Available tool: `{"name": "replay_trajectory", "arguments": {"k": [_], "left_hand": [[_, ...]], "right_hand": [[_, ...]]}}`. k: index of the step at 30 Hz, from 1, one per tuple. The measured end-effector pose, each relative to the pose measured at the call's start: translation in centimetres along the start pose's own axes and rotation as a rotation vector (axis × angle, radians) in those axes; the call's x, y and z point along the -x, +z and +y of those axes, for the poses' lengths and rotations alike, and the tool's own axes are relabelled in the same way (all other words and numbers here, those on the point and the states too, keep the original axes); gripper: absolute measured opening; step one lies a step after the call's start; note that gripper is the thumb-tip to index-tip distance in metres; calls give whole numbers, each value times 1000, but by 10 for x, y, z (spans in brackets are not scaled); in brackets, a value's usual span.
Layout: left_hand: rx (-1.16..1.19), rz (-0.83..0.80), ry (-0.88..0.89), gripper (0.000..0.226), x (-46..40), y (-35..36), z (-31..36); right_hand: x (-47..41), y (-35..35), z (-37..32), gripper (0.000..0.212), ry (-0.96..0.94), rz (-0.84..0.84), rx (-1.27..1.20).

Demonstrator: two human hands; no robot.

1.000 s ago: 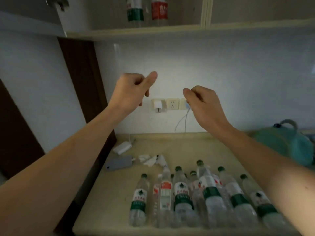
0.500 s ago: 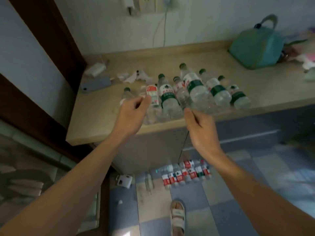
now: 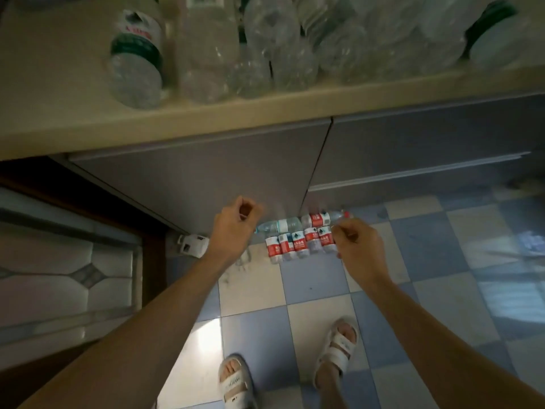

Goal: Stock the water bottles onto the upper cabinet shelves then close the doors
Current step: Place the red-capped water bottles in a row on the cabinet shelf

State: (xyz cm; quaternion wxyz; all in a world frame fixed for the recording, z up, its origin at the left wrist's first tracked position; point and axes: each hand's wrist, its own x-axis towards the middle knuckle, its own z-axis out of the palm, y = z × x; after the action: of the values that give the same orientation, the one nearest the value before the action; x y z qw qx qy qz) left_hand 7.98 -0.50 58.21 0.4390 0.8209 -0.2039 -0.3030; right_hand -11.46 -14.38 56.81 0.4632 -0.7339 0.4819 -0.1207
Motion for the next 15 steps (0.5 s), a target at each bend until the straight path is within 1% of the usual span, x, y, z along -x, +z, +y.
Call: {"name": "replay_trajectory", "arguments": {"k": [3, 5, 7, 11, 15], "left_hand": [[36, 83, -46, 12, -37, 50, -50], [45, 100, -90, 9, -60, 85, -89], [33, 105, -133, 14, -83, 118, -131], [-16, 185, -198, 21, -127, 170, -217], [-50, 221, -244, 28, -168, 212, -299]], "right_hand": [[-39, 19, 61, 25, 7, -3, 19], [-66, 34, 104, 26, 3, -27, 62], [-92, 49, 148, 22, 12, -53, 109], [-149, 84, 232, 10, 17, -70, 173], [-206, 118, 313, 10, 66, -36, 193]]}}
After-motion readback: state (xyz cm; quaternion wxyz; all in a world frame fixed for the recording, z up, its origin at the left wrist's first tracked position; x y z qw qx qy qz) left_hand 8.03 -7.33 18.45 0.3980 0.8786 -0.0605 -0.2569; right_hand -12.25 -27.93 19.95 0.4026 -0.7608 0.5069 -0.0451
